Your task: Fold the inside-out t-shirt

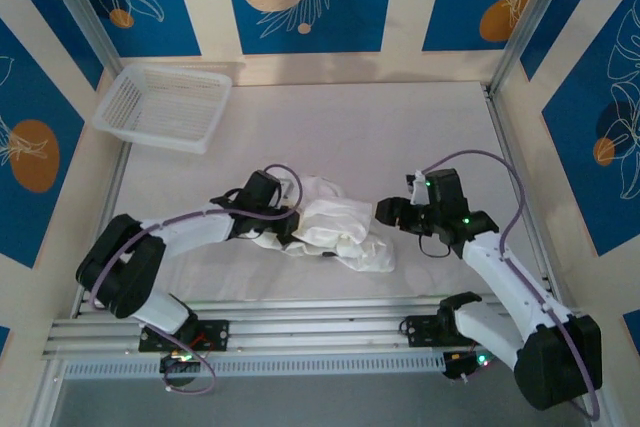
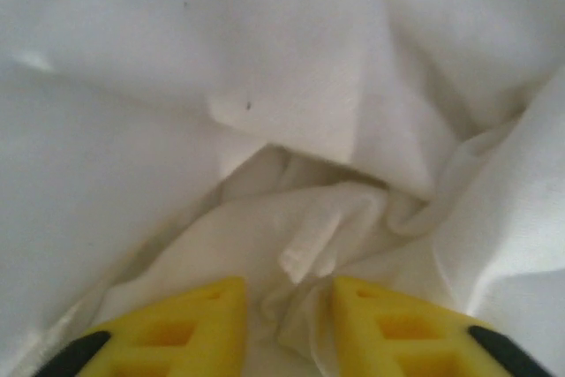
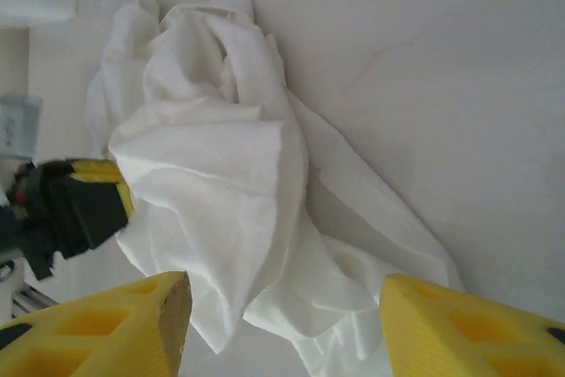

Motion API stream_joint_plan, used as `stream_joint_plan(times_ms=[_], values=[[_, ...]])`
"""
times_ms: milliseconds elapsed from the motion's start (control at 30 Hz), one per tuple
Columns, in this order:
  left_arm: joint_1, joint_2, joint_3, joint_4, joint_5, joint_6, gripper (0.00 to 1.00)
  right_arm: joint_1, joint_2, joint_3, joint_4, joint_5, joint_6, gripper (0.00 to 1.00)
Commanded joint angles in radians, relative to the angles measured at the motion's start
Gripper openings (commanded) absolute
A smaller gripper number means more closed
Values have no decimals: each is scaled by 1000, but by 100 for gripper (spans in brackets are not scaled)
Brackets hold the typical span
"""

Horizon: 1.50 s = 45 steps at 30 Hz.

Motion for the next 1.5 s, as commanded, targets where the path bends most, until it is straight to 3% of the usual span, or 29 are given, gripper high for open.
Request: stream_joint_plan(times_ms=[0,233,433,600,767,833,1033,1167,1333,1467], values=[[3,-42,-19,76,72,27,37,26,53,46,79,28,-151,59],[12,-53,-43,99,83,16,39,53,297,179,35,52,-297,53],[13,-39,-56,115,81,2,40,-7,412,211,43,-14,-84,62],[14,-42,-58,113,77,0,40,-54,399,114,166,-164,58,49],[14,-39,-55,122,84,-5,40,-59,422,71,206,-225,108,63],[15,-39,-55,127,88,-10,40,-67,438,61,223,-248,117,64],[14,-40,-57,122,85,-8,40,-81,445,53,295,-298,172,32],[15,-39,-59,125,87,-11,40,-83,441,70,234,-275,165,24],[15,-32,-55,127,89,-9,40,-75,404,40,241,-320,178,20],[14,-26,-54,130,90,-12,40,-62,391,7,273,-323,193,32]])
